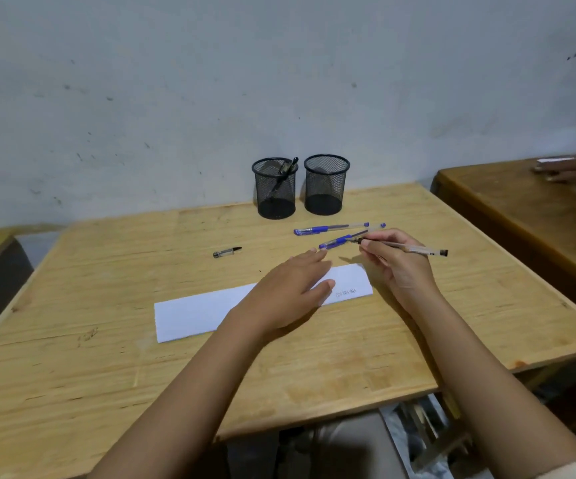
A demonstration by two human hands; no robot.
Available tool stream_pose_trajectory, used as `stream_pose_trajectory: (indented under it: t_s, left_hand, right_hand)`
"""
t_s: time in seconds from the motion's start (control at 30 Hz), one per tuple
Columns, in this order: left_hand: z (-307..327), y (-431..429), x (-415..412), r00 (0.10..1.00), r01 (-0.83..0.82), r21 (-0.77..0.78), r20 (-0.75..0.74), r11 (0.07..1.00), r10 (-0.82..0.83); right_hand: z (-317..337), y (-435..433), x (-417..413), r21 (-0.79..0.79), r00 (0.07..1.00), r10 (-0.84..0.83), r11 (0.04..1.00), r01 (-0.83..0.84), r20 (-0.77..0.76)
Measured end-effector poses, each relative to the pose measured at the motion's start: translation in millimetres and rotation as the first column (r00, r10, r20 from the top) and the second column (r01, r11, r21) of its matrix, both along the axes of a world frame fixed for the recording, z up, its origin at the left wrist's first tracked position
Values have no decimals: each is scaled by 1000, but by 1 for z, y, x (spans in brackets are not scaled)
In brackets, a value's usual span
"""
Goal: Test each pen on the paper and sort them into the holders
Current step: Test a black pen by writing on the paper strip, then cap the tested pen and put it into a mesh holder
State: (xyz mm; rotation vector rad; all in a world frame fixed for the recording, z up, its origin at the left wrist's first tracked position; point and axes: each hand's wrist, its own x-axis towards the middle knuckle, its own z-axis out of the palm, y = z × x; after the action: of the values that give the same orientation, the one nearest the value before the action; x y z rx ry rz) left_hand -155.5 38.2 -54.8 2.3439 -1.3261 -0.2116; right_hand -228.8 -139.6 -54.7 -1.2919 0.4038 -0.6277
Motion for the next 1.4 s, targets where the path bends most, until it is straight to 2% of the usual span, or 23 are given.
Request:
stream_pose_trajectory:
  t_s: [0.1, 0.2, 0.37, 0.43, 0.53, 0.7, 0.87, 1.0, 1.13, 1.23, 1.4]
  left_hand:
    - [13, 12, 18, 995, -91, -122, -52, 988, 85]
    - [23, 30, 47, 976, -216, -137, -62, 967, 209]
    - [15, 59, 95, 875, -478, -10, -95, 878, 475]
    - [8, 65, 103, 861, -502, 39, -72, 864, 504]
    - [4, 68, 106, 887, -461, 83, 38, 883, 460]
    - [1, 66, 110, 920, -388, 98, 104, 916, 378]
    - [1, 67, 115, 919, -394, 27, 7, 919, 394]
    - [20, 70, 103, 919, -352, -230, -268, 907, 289]
    - [38, 71, 92, 910, -344, -423, -371, 838, 186]
    - [47, 70, 85, 901, -354, -490, -408, 796, 150]
    - [54, 63, 78, 912, -338, -519, -385, 786, 138]
  right_hand:
    - [16, -3, 9, 18, 998, 50, 999, -50, 25]
    - [33, -2, 20, -13, 992, 124, 992, -123, 37]
    - [54, 9, 43, -29, 984, 168, 986, -166, 61]
    - [57, 16, 53, -37, 979, 194, 981, -192, 59]
    - [58, 25, 65, -52, 972, 228, 973, -226, 54]
    - [57, 36, 78, -39, 962, 266, 964, -264, 62]
    - [53, 44, 83, -67, 949, 313, 948, -311, 28]
    - [55, 51, 86, -53, 936, 351, 935, -350, 7]
    - [58, 60, 84, -68, 919, 394, 917, -393, -6]
    - [61, 64, 83, -44, 917, 399, 916, -398, 20]
    - [65, 68, 79, -19, 913, 404, 915, -403, 52]
